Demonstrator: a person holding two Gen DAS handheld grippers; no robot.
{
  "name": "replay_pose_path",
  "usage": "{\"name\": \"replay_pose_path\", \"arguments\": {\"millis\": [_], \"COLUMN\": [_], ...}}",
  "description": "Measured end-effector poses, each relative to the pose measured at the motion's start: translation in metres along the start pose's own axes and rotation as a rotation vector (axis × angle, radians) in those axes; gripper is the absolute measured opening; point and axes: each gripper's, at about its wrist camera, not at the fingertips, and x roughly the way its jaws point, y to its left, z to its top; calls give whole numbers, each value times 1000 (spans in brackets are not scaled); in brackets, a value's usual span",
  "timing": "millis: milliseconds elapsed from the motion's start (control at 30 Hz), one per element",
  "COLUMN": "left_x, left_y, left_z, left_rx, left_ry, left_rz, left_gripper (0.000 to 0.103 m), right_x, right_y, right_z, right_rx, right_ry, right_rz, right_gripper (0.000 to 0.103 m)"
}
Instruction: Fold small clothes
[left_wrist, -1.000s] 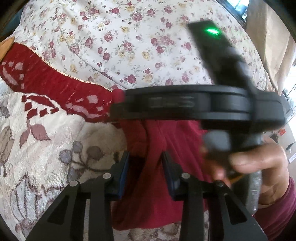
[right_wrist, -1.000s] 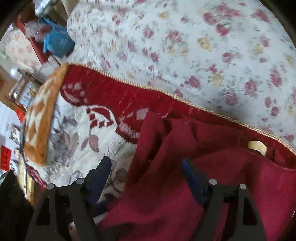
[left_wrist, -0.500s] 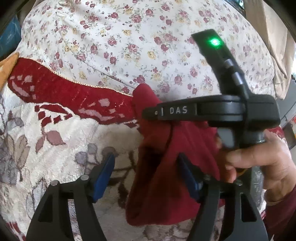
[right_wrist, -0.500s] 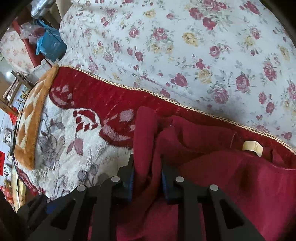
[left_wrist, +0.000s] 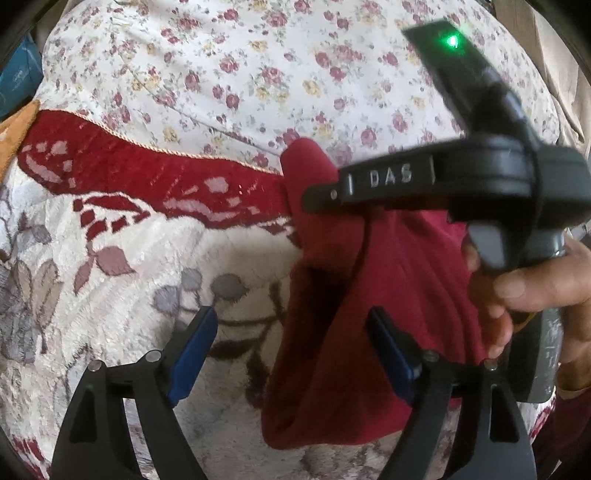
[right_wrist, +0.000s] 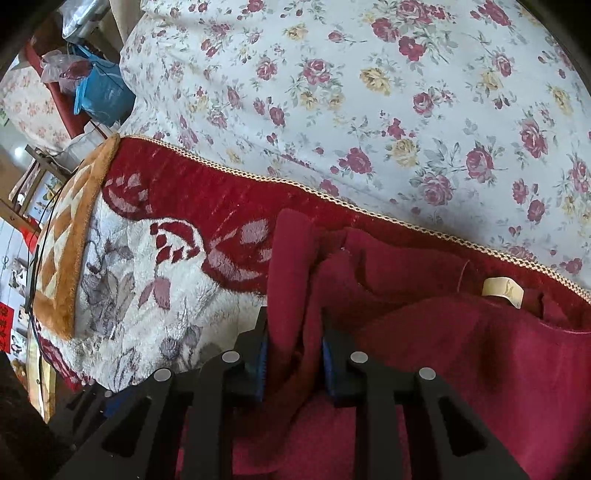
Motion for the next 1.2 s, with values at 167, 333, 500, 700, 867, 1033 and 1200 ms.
{"name": "replay_pose_path", "arguments": {"millis": [167, 333, 500, 700, 867, 1033, 1200], "left_x": [7, -2, -16, -32, -43, -31, -5], "left_y": [6, -7, -17, -41, -82, -144, -201], "left_z": [2, 0, 1, 7, 14, 11, 8], "left_rx": [-90, -58, -41, -17, 7, 92, 141], "left_ry": [82, 59, 30, -1, -7, 31, 81], "left_rz": [-100, -94, -116, -180, -240, -225, -242], "left_gripper": [28, 15, 13, 13, 13, 13, 13], "right_x": [1, -5, -20, -55, -94, -129, -152], "right_y": [1, -1, -6, -16, -38, -78, -140], "right_z": [-2, -4, -5, -5, -11, -25, -47], "right_rx": [-5, -6, 1, -10, -16, 0, 79], "right_ry": [12, 0, -22, -62, -104, -119, -137], "right_rz": [4, 11, 29, 25, -6, -71, -121], "right_gripper": [25, 25, 25, 25, 25, 23, 18]}}
